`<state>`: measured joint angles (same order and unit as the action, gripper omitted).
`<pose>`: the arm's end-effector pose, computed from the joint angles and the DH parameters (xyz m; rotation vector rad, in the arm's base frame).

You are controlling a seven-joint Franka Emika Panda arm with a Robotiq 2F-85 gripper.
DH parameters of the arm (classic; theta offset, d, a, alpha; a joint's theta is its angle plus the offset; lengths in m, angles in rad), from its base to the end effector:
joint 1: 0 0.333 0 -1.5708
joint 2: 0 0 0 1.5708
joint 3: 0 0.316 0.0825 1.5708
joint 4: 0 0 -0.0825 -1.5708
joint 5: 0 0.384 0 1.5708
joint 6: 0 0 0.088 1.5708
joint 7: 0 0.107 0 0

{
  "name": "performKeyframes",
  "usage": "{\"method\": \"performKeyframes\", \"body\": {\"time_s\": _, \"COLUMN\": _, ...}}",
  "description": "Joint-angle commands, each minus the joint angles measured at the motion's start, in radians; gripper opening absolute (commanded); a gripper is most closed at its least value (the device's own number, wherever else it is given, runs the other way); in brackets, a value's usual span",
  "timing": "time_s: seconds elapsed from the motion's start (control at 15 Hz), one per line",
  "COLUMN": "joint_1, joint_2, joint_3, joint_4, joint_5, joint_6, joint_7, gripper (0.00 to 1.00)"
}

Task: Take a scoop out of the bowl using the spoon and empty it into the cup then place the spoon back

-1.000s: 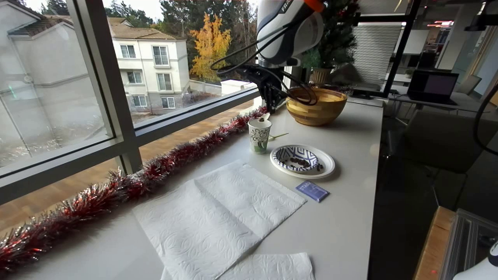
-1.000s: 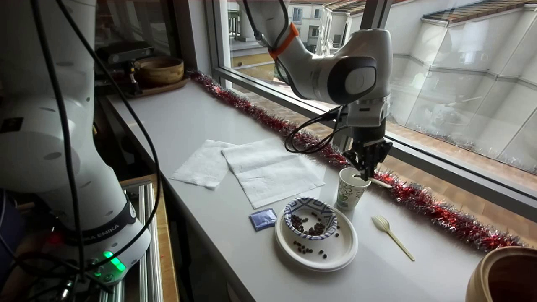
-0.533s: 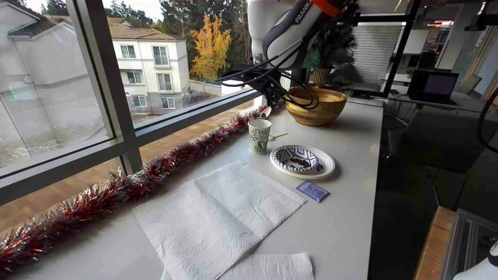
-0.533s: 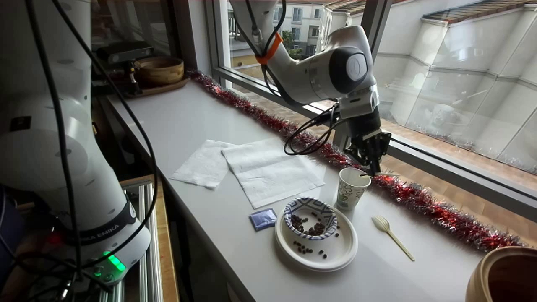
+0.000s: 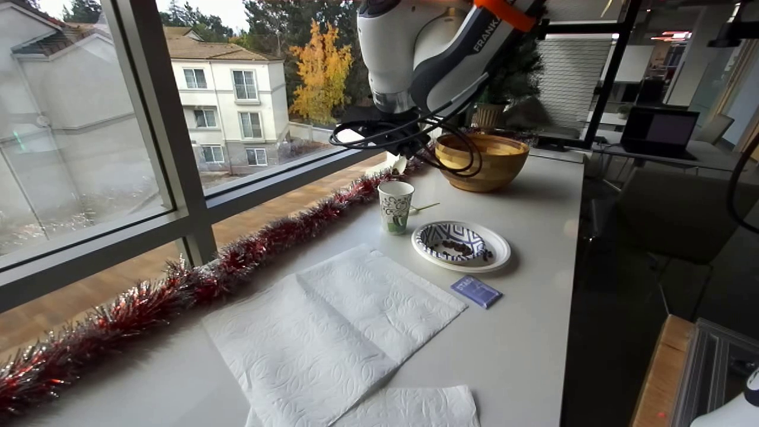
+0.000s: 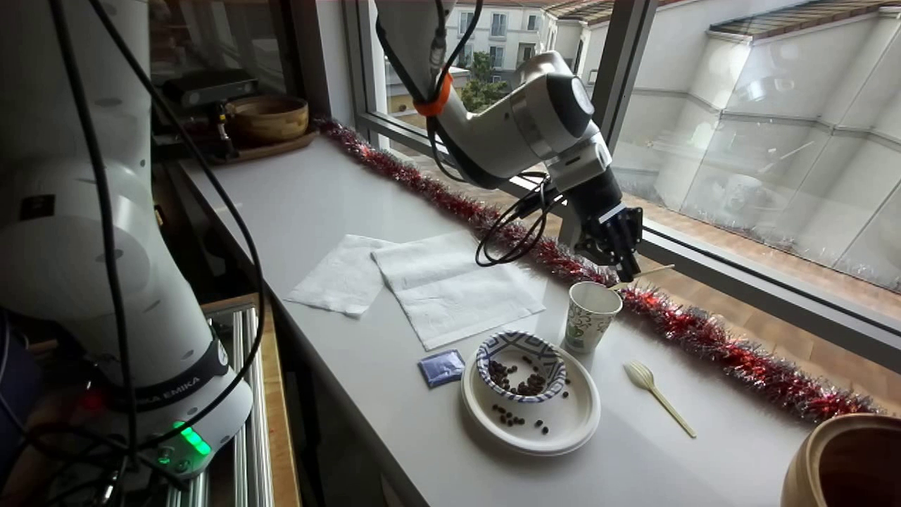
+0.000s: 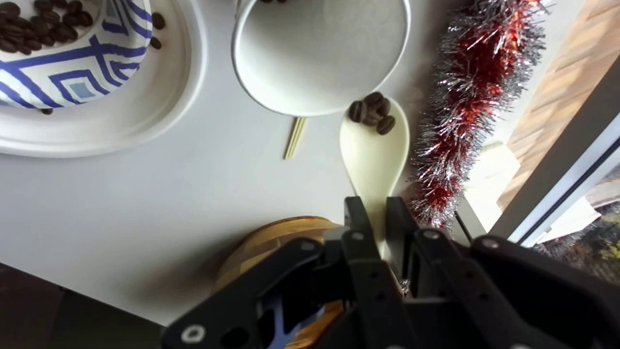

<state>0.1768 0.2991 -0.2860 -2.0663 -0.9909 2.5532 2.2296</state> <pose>0.6002 -0.0490 0.3074 2.0153 -1.9054 0.9778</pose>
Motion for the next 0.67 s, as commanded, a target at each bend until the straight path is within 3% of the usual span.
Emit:
{"method": "performKeyframes", "body": {"time_s": 0.0, "joint_1": -0.018, "joint_2": -0.03, "joint_3": 0.051, "joint_4": -0.031, "joint_5": -0.162, "joint_6": -0.05, "joint_7": 0.115, "gripper": 0.04}}
{"method": "performKeyframes", "body": {"time_s": 0.33, "joint_1": -0.036, "joint_2": -0.029, "joint_3": 0.121, "joint_4": -0.05, "joint_5": -0.312, "joint_6": -0.13, "joint_7": 0.19, "gripper": 0.04}}
{"method": "performKeyframes", "body": {"time_s": 0.6, "joint_1": -0.077, "joint_2": -0.043, "joint_3": 0.169, "joint_4": -0.073, "joint_5": -0.313, "joint_6": -0.154, "joint_7": 0.182, "gripper": 0.04}}
